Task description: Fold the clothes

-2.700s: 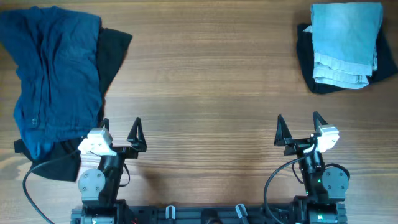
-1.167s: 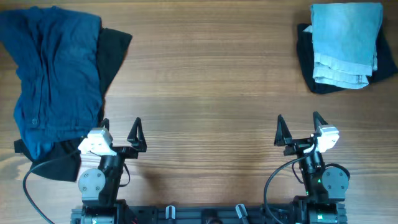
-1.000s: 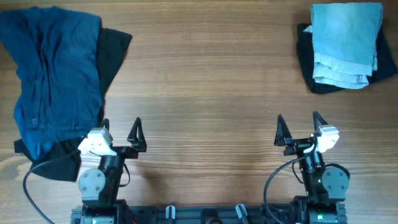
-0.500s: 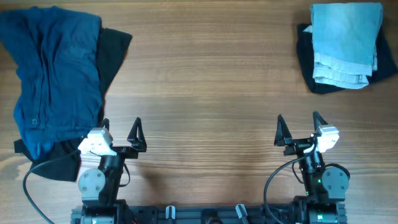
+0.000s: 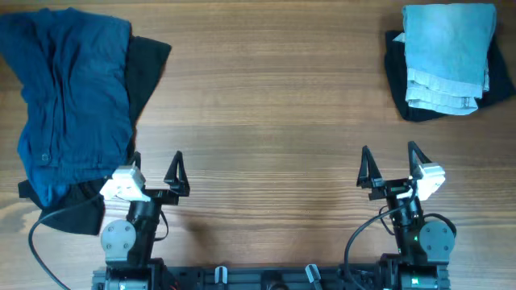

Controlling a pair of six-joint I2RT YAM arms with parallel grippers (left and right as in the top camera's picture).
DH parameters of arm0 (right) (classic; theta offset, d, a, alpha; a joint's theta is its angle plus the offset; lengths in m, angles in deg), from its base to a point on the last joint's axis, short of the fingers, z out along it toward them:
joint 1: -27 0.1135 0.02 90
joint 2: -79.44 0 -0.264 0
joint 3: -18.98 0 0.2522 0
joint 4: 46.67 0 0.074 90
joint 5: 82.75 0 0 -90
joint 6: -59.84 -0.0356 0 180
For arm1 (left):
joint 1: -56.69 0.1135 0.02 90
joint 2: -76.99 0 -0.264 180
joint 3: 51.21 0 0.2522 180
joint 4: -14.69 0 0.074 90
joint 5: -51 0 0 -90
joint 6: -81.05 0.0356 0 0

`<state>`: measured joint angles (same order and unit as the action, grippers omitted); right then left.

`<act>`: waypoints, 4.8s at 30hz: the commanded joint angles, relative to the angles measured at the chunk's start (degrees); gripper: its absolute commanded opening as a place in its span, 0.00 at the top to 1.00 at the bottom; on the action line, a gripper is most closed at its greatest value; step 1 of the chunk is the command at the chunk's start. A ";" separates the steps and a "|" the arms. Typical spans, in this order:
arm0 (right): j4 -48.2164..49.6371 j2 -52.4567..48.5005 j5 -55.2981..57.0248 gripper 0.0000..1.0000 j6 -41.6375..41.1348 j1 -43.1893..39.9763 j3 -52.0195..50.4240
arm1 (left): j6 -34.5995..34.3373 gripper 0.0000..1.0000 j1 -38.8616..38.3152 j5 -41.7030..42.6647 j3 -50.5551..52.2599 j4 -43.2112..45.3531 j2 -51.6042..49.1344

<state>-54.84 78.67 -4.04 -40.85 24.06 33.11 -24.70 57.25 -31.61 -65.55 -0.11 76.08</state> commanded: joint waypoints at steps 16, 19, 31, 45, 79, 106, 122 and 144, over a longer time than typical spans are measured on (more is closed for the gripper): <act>-7.34 -49.88 -11.43 0.00 -1.27 -0.28 38.88 | 0.39 0.00 0.52 6.58 -37.70 -9.92 -49.24; -17.84 -62.66 -16.68 0.00 2.29 -0.28 50.88 | 6.45 0.00 0.52 6.78 -51.28 -20.02 -64.11; -24.74 -79.58 -28.83 0.00 3.21 -0.28 60.59 | 14.03 0.00 1.29 4.28 -65.46 -31.15 -86.09; -21.73 -84.21 -20.20 0.00 3.04 10.93 60.28 | -1.27 0.02 30.14 -13.27 -65.33 -32.33 -86.51; -15.02 -91.65 -18.93 0.00 1.81 18.29 60.28 | -4.26 0.96 35.34 10.01 -67.38 -22.95 -85.40; -26.34 -82.47 -38.18 0.04 -1.25 -1.86 60.35 | -9.22 0.94 -17.86 8.98 -67.36 9.01 -85.20; -26.08 -82.47 -32.57 0.00 -1.27 -1.86 60.33 | -0.85 0.00 -12.04 -0.44 -67.36 -43.78 -83.62; -26.16 -82.64 -31.69 0.00 -0.83 -1.84 60.28 | 1.81 0.31 -35.60 -17.51 -39.80 -16.33 -84.28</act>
<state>-81.09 -4.85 -36.15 -42.69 22.40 92.47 -23.17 21.80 -44.83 -108.63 -21.18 -8.57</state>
